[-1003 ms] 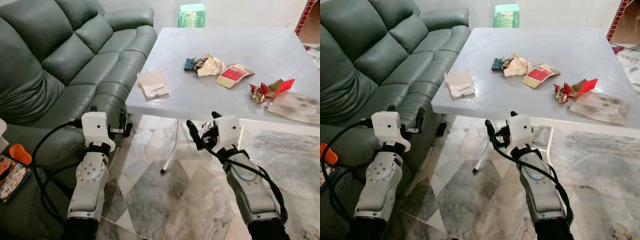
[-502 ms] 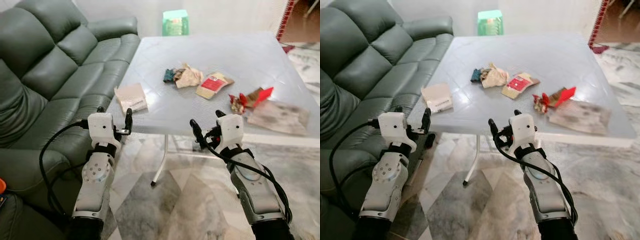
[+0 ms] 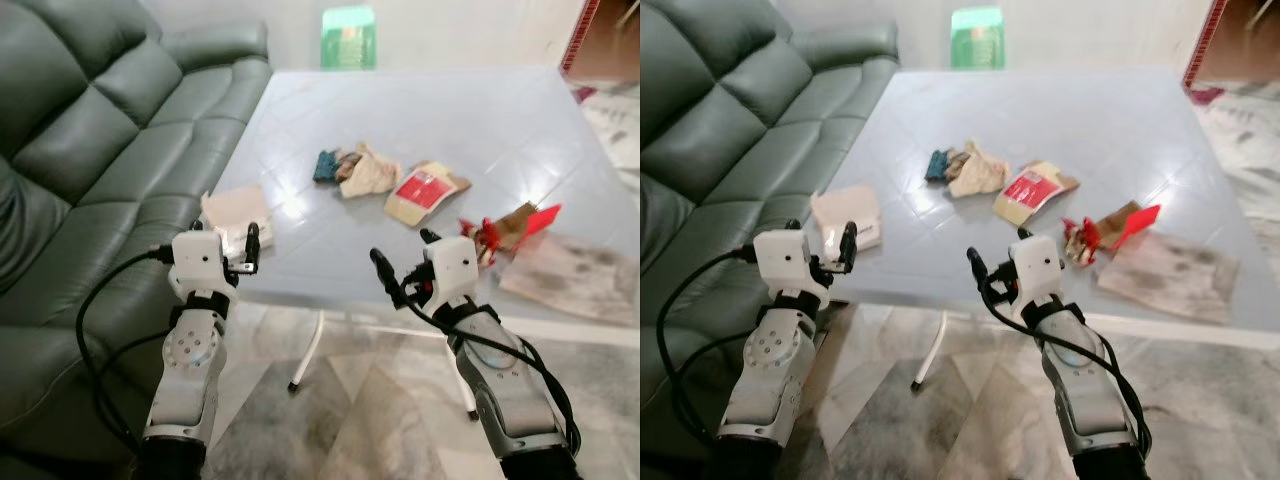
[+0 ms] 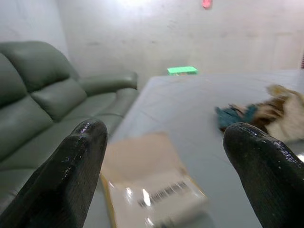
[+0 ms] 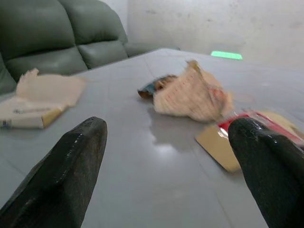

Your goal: Picking trash to rubbish bin

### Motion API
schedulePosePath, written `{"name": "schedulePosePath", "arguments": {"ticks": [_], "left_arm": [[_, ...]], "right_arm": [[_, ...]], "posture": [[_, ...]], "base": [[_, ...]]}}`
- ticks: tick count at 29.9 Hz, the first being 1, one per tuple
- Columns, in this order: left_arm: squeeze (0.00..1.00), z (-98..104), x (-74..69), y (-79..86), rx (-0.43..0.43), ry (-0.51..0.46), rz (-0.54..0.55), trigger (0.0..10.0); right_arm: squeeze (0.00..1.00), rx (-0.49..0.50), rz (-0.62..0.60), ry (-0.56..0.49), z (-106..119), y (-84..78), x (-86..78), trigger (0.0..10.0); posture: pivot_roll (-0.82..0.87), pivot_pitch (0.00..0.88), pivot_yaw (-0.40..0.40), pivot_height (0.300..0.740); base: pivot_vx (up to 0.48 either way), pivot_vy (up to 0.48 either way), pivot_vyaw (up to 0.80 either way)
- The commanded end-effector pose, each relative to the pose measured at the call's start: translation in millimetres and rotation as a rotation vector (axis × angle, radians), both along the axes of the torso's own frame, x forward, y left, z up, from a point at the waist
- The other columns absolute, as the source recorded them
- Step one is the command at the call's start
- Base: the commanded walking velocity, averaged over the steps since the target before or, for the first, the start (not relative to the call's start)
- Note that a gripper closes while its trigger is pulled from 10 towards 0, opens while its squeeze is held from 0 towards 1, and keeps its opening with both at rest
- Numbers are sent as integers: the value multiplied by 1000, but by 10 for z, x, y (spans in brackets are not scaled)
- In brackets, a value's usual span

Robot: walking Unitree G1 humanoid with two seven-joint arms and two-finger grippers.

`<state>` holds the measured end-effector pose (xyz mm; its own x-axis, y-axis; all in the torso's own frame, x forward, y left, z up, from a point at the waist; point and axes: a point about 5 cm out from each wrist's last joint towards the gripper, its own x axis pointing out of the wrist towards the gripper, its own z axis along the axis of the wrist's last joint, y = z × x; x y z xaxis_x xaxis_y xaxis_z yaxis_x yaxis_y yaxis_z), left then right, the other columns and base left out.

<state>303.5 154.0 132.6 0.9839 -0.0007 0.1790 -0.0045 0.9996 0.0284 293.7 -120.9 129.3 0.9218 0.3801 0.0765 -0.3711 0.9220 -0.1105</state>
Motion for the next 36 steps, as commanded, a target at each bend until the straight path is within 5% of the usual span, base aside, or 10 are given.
{"name": "schedulePosePath", "arguments": {"ticks": [1, 9, 19, 28, 36], "left_arm": [[0, -26, 8, 149, 14, 13, 75, 10000], [0, -68, 75, 261, 10, 59, 170, 10000], [0, -186, 381, 356, -132, 198, 174, 10000], [0, -304, 577, 165, -138, 329, 44, 10000], [0, -349, 614, 15, -125, 365, -17, 10000]], "right_arm": [[0, 4, 30, -30, 85, 93, 6, 10000], [0, 21, 60, -40, 133, 101, -25, 10000], [0, 6, 156, -66, 285, 157, -147, 10000], [0, -11, 195, -57, 355, 155, -232, 10000], [0, 64, 429, -44, 497, 347, -420, 10000]], "posture": [[-19, 79, 51, 740], [-33, 80, 49, 740], [-94, 101, 44, 740], [-131, 127, 44, 740], [-145, 131, 48, 740]], "base": [[0, 0, 0], [0, 0, 0], [0, 0, 0], [0, 0, 0], [0, 0, 0]]}}
